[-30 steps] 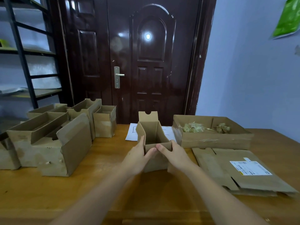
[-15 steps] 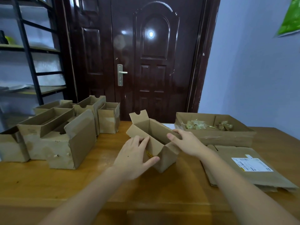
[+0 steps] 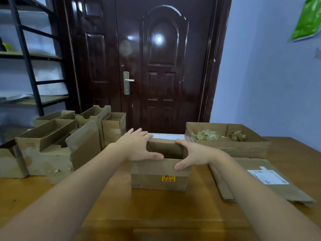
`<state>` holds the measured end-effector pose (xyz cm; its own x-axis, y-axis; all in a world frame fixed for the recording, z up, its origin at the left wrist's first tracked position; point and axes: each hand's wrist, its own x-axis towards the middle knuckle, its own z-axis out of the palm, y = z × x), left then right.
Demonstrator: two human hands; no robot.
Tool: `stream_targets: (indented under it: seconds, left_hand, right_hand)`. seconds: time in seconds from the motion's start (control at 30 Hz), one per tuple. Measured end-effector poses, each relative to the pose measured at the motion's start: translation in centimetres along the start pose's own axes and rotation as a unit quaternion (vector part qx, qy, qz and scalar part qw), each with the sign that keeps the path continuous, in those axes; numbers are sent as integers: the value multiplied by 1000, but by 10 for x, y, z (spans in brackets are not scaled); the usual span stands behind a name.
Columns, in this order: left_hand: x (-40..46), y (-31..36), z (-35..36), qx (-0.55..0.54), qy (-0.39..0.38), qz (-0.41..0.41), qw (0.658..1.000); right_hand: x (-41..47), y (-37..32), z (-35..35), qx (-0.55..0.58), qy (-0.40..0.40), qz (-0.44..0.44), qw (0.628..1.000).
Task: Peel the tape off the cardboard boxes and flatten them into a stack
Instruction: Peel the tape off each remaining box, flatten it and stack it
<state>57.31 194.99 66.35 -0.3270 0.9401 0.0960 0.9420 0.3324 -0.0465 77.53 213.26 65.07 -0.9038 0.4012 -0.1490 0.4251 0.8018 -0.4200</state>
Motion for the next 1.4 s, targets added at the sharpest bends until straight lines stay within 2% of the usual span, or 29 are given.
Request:
stream_targets:
  seconds: [0.03, 0.1, 0.2, 0.27, 0.37, 0.47, 0.57, 0.63, 0.7, 0.73, 0.77, 0.8, 0.83, 0.87, 0.93, 1.03, 1.13, 1.23, 1.4]
  left_hand:
    - [0, -7, 2, -10, -46, -13, 999]
    - [-3, -16, 17, -94, -79, -18, 992]
    - [-10, -17, 45, -283, -28, -28, 958]
    - [-11, -14, 55, -359, 20, -46, 932]
    - [-10, -8, 53, -373, 35, -58, 925]
    - [-20, -7, 49, -376, 56, -59, 923]
    - [-36, -15, 51, -407, 147, -83, 898]
    - [-48, -21, 59, -472, 224, -128, 843]
    - [-60, -23, 71, -583, 275, -185, 742]
    - [-65, -22, 81, -643, 280, -202, 684]
    - [-70, -21, 91, -688, 268, -212, 640]
    - [-73, -18, 103, -710, 244, -217, 624]
    - [-77, -15, 112, -697, 213, -215, 650]
    - [-79, -11, 119, -669, 184, -205, 690]
    - [-82, 0, 124, -619, 132, -180, 753]
    - [-85, 10, 116, -571, 94, -125, 806]
    - [-92, 10, 102, -503, 94, -104, 853]
    - [-101, 7, 91, -464, 116, -66, 876]
    - [-115, 16, 75, -501, 139, -34, 853]
  right_hand:
    - [1, 2, 2, 16, 1, -9, 1000]
    - [2, 9, 12, 71, 18, -30, 997]
    - [6, 15, 37, 158, 82, -46, 983]
    - [10, 15, 52, 216, 128, -49, 967]
    - [9, 9, 54, 266, 149, -50, 951]
    - [2, 12, 51, 236, 163, -52, 957]
    - [-9, 15, 62, 206, 217, -32, 954]
    - [-18, 15, 72, 210, 262, -7, 942]
    - [-27, 20, 80, 263, 296, 4, 918]
    - [-31, 25, 85, 300, 305, 11, 904]
    - [-34, 29, 91, 333, 303, 27, 892]
    - [-37, 32, 98, 349, 290, 47, 890]
    - [-39, 34, 107, 347, 265, 66, 897]
    - [-40, 33, 115, 333, 231, 70, 912]
    - [-40, 26, 127, 297, 182, 30, 937]
    - [-42, 16, 124, 308, 193, -18, 931]
    - [-51, 9, 111, 303, 227, -33, 925]
    - [-65, 5, 101, 277, 269, -24, 922]
    - [-82, -1, 100, 270, 320, -12, 908]
